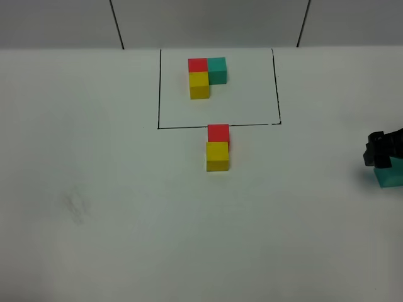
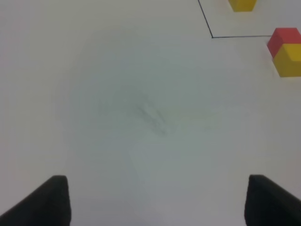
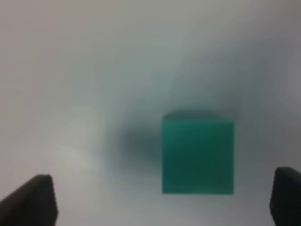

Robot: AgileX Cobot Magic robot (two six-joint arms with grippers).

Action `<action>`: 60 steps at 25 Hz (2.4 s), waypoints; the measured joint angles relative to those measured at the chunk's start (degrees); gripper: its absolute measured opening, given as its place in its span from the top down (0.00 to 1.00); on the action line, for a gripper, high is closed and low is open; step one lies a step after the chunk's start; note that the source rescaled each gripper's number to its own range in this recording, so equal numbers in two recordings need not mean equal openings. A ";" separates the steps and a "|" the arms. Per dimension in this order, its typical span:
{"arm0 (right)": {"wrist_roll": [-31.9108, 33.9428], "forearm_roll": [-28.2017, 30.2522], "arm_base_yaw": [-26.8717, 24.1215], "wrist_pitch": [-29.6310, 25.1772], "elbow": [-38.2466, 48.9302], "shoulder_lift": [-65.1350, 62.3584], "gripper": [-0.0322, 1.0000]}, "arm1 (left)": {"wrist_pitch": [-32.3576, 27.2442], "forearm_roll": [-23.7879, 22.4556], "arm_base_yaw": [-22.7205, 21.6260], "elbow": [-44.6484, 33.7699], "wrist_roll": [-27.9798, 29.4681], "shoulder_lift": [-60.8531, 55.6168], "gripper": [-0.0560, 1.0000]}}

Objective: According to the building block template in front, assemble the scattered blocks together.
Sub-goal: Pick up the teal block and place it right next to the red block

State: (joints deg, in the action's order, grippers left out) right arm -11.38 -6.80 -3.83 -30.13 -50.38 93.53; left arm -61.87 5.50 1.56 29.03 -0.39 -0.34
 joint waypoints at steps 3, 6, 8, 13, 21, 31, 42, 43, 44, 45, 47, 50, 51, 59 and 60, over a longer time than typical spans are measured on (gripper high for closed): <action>0.42 3.61 0.00 -1.12 -2.28 2.56 0.15 | 0.00 0.00 0.00 0.00 0.00 0.00 0.22; 1.02 5.80 -0.52 -1.93 -2.81 4.37 0.15 | 0.00 0.00 0.00 0.00 0.00 0.00 0.22; 1.14 6.19 -1.16 -2.33 -2.80 5.59 0.16 | 0.00 0.00 0.00 0.00 0.00 0.00 0.22; 1.40 6.31 -2.20 -2.27 -2.80 7.49 0.18 | 0.00 0.00 0.00 0.00 0.00 0.00 0.22; 1.55 6.32 -2.73 -2.17 -2.82 10.34 0.21 | 0.00 0.00 0.00 0.00 0.00 0.00 0.22; 1.60 6.32 -2.73 -1.99 -2.82 11.48 0.70 | 0.00 0.00 0.00 0.00 0.00 0.00 0.22; 1.92 8.72 -1.22 -1.99 -2.82 11.04 0.95 | 0.00 0.00 0.00 0.00 0.00 0.00 0.22; 1.92 9.72 -0.64 -2.10 -2.82 10.60 0.95 | 0.00 0.00 0.00 0.00 0.00 0.00 0.22; 1.99 10.90 -0.07 -2.28 -2.88 10.06 0.95 | 0.00 0.00 0.00 0.00 0.00 0.00 0.22; 1.95 11.88 0.45 -2.81 -3.18 9.53 0.95 | 0.00 0.00 0.00 0.00 0.00 0.00 0.22; 0.21 14.08 1.63 -4.79 -4.18 9.13 0.95 | 0.00 0.00 0.00 0.00 0.00 0.00 0.22; -10.68 15.31 5.04 -9.18 -6.48 9.07 0.95 | 0.00 0.00 0.00 0.00 0.00 0.00 0.22; -15.11 15.55 6.71 -10.55 -7.61 9.07 0.95 | 0.00 0.00 0.00 0.00 0.00 0.00 0.22; -37.47 15.80 18.23 -19.17 -23.02 15.23 0.95 | 0.00 0.00 0.00 0.00 0.00 0.00 0.22; -38.64 15.80 18.98 -20.70 -25.52 16.87 0.95 | 0.00 0.00 0.00 0.00 0.00 0.00 0.22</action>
State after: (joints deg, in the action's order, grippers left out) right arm -50.03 9.00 15.15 -50.83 -75.91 110.40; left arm -61.87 5.50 1.56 29.03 -0.39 -0.34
